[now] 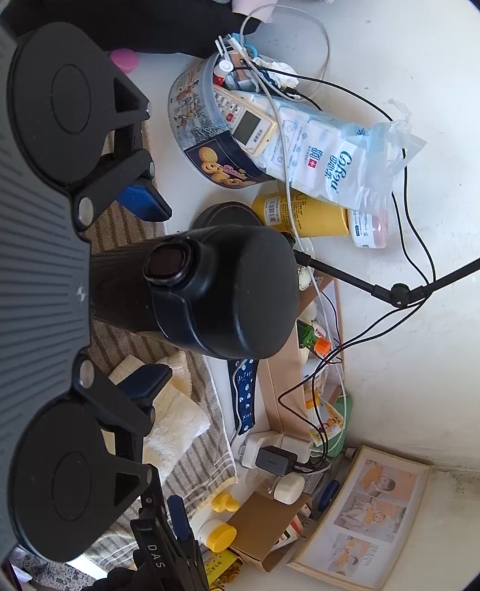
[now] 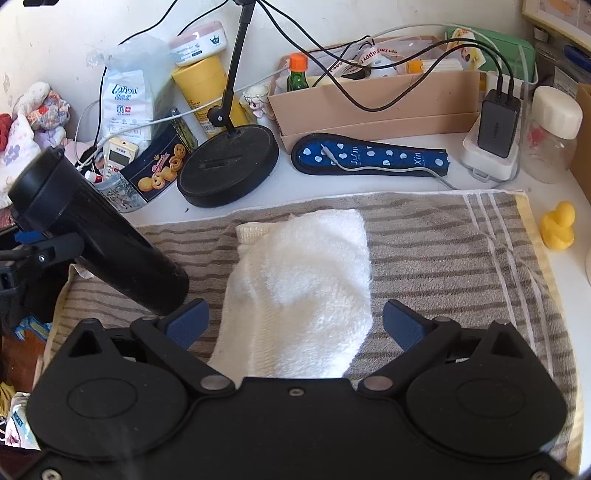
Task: Clean container
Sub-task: 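Move the left gripper onto the black bottle while the right gripper approaches the white cloth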
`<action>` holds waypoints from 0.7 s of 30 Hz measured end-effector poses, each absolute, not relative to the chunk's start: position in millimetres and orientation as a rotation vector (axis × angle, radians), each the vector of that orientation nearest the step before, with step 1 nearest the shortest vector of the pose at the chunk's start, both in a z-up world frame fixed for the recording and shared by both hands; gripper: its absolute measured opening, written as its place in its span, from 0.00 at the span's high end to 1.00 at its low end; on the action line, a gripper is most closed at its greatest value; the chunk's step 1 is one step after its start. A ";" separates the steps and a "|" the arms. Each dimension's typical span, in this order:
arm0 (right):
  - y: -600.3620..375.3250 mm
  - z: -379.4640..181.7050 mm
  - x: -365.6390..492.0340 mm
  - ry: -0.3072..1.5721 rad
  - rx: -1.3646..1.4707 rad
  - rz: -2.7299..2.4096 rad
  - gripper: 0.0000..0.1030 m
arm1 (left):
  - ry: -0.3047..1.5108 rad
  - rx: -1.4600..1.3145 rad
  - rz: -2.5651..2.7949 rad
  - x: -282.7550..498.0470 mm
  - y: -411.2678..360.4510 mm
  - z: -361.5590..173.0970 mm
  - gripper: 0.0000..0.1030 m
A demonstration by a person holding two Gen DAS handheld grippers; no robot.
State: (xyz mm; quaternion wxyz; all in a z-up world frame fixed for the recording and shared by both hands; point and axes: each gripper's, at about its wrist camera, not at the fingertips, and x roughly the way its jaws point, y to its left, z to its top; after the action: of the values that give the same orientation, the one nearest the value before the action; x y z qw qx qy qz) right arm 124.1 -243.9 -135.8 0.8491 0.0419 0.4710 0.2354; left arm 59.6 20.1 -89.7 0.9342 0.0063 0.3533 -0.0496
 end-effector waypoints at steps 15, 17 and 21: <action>-231.2 -174.5 151.8 1.019 -0.039 0.611 0.28 | 0.731 -0.040 -0.010 65.4 16.1 -97.0 0.36; -230.6 -179.4 154.4 1.030 -0.044 0.621 0.31 | 0.729 -0.040 0.003 65.2 14.8 -97.3 0.37; -226.8 -184.9 156.6 1.038 -0.070 0.658 0.48 | 0.733 -0.024 0.018 66.9 9.8 -97.6 0.38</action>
State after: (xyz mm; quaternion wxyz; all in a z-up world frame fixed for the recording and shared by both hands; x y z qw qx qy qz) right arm 156.6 -226.8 -184.9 0.8164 -0.0329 0.4870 0.3085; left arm 66.9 9.8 -97.6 0.9335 -0.0116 0.3582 0.0087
